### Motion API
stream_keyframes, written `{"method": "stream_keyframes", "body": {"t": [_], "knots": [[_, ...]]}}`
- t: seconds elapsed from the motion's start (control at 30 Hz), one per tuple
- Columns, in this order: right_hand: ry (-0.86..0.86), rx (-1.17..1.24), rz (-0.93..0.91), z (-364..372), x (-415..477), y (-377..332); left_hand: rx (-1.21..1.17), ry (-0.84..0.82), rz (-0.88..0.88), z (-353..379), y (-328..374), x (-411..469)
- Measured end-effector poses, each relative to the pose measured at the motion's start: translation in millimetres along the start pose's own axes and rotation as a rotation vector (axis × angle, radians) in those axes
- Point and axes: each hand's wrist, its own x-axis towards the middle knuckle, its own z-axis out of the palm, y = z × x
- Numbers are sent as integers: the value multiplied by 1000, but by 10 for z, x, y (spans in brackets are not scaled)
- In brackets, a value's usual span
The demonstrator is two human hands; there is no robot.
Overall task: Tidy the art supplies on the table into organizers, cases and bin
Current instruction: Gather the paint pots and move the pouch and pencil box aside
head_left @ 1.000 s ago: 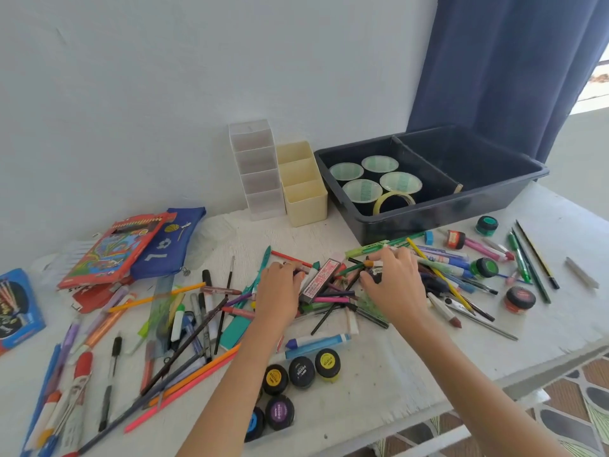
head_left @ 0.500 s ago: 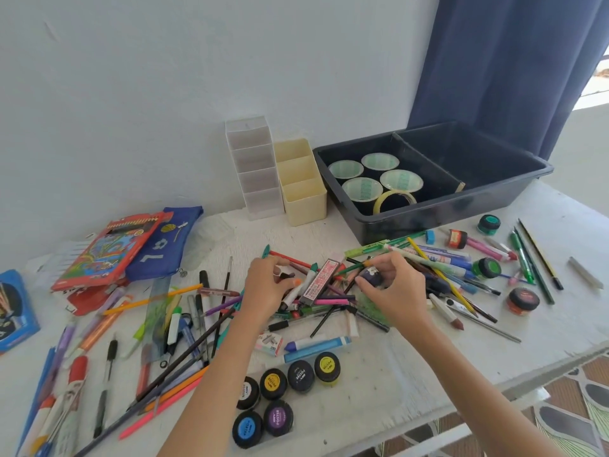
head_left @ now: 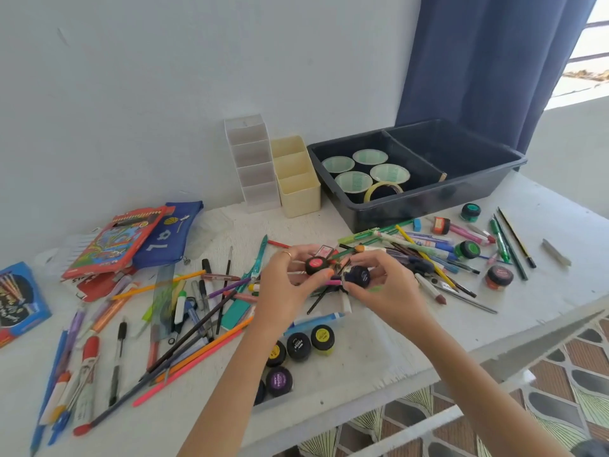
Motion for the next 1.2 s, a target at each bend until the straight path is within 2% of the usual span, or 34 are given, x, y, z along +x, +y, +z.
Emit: {"method": "stream_keyframes", "body": {"t": [0.13, 0.33, 0.57, 0.8, 1.2], "knots": [[0, -28, -30, -41, -212, 15, -8, -88, 41, 148, -66, -256], [-102, -171, -86, -167, -445, 71, 28, -170, 87, 280, -100, -528], [-160, -320, -136, -115, -531, 194, 222, -154, 143, 368, -177, -630], [-112, -447, -200, -9, -528, 205, 467, -79, 258, 460, -196, -636], [-80, -596, -161, 77, -577, 209, 581, -222, 218, 450, -228, -546]]}}
